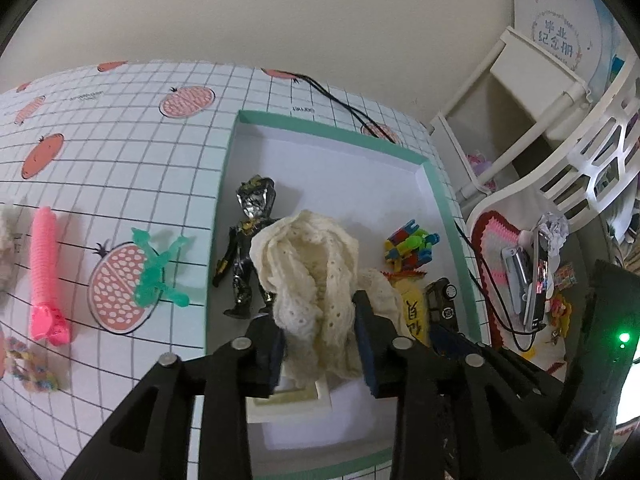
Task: Organize objects
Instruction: 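Open the left gripper to release the scrunchie while the right releases the packet in the tray, then withdraw both tools from the tray toward the remaining items on the mat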
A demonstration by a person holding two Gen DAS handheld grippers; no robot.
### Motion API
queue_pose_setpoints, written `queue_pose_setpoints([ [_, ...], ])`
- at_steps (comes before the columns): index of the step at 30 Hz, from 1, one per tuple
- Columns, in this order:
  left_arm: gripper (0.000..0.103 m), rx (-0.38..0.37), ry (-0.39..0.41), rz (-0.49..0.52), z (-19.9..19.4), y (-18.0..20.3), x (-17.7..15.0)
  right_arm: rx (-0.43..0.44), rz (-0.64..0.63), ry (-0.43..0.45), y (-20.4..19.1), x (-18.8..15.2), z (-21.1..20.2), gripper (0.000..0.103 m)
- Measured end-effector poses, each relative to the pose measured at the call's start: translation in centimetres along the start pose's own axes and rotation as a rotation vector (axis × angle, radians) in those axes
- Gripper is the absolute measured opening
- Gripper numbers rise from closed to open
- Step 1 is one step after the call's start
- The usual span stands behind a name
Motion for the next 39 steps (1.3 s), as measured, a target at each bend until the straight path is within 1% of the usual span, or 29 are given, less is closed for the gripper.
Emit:
queue_pose_setpoints([
  [1, 0.043, 0.001, 0.01, 0.002, -0.3, 0.1, 0.2, 0.001, 0.001, 0.001, -0.1, 0.1, -0.1, 0.049],
  [5, 0.043, 0.001, 0.026, 0.011, -1.5, 0.2, 0.5, -0.007, -0.008, 0.006, -0.4, 0.5, -0.7, 0.051],
  [8, 0.045, -0.004, 0.038, 0.016, -2.4, 0.2, 0.7, -0.013, -0.01, 0.01, -0.4, 0.7, -1.5, 0.062],
  [9, 0.046, -0.003, 0.043, 0.019, -2.8, 0.3, 0.8, -0.012, -0.01, 0.013, -0.4, 0.8, -1.7, 0.062],
  [11, 0.051, 0.0, 0.059, 0.026, -3.5, 0.3, 1.0, -0.017, -0.01, 0.017, -0.4, 0.9, -2.1, 0.062],
  [15, 0.053, 0.011, 0.074, 0.025, -4.7, 0.0, 1.4, -0.032, -0.007, 0.014, -0.3, 0.9, -2.8, 0.062],
  [17, 0.058, 0.017, 0.081, 0.024, -5.2, -0.3, 1.4, -0.033, -0.009, 0.017, -0.2, 1.0, -3.1, 0.062],
  [18, 0.059, 0.023, 0.086, 0.021, -5.5, -0.5, 1.5, -0.033, -0.009, 0.021, -0.2, 1.1, -3.3, 0.062],
  [21, 0.061, 0.05, 0.093, 0.008, -5.9, -1.5, 1.7, -0.036, -0.017, 0.039, -0.3, 1.3, -4.0, 0.062],
  [25, 0.061, 0.099, 0.075, -0.008, -5.9, -3.2, 2.0, -0.038, -0.026, 0.062, -0.6, 1.7, -4.7, 0.062],
  [26, 0.061, 0.114, 0.074, -0.009, -5.9, -3.7, 2.1, -0.036, -0.029, 0.066, -0.7, 1.7, -4.8, 0.062],
  [28, 0.062, 0.169, 0.075, -0.004, -5.7, -4.6, 2.1, -0.032, -0.04, 0.07, -1.1, 1.8, -4.8, 0.062],
  [30, 0.069, 0.216, 0.064, 0.005, -5.4, -5.4, 2.1, -0.028, -0.044, 0.069, -1.4, 1.9, -4.6, 0.064],
  [31, 0.076, 0.234, 0.056, 0.002, -5.1, -5.8, 2.0, -0.026, -0.045, 0.066, -1.5, 1.8, -4.4, 0.065],
  [33, 0.078, 0.258, 0.036, -0.002, -4.7, -6.5, 1.9, -0.025, -0.05, 0.063, -1.6, 1.8, -4.1, 0.069],
  [35, 0.079, 0.284, 0.016, 0.004, -4.2, -7.0, 1.7, -0.029, -0.054, 0.064, -1.6, 1.8, -3.9, 0.07],
  [37, 0.08, 0.288, 0.003, 0.005, -3.8, -7.3, 1.5, -0.032, -0.053, 0.062, -1.5, 1.8, -3.8, 0.072],
  [39, 0.089, 0.283, -0.01, 0.005, -3.6, -7.5, 1.3, -0.028, -0.045, 0.058, -1.4, 1.7, -3.5, 0.074],
])
Point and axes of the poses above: each gripper's, at about its wrist camera, not at the fingertips, and z roughly the way its jaws point, y to its right, x to its top, the point moved 5 cm from there along z, roughly the way its jaws point, and after that the axes turned 5 degrees about -z, right-handed, at the moved point
